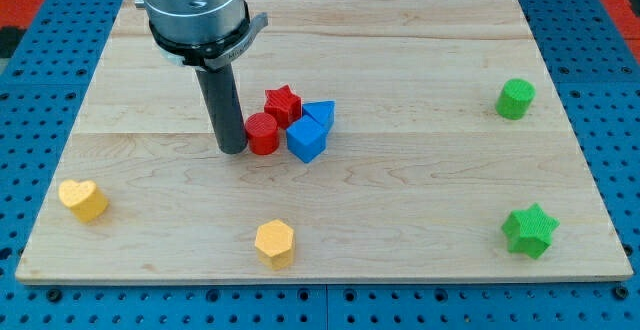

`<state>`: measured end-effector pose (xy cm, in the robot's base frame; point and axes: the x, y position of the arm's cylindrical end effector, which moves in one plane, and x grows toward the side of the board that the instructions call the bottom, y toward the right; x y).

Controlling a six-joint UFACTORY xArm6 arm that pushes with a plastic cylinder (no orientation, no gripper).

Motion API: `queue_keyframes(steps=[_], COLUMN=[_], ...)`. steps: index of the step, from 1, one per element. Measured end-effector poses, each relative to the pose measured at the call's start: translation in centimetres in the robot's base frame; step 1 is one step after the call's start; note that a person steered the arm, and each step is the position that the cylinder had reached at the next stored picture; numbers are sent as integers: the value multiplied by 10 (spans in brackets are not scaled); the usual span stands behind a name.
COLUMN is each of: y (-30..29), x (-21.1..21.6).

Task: Move yellow heart closer to the blue cube

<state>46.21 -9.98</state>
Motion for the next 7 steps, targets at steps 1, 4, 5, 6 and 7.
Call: queue_keyframes(steps=[1, 4, 5, 6, 7], y=[17, -15, -23, -33, -61], x=[2, 47, 67, 91, 127])
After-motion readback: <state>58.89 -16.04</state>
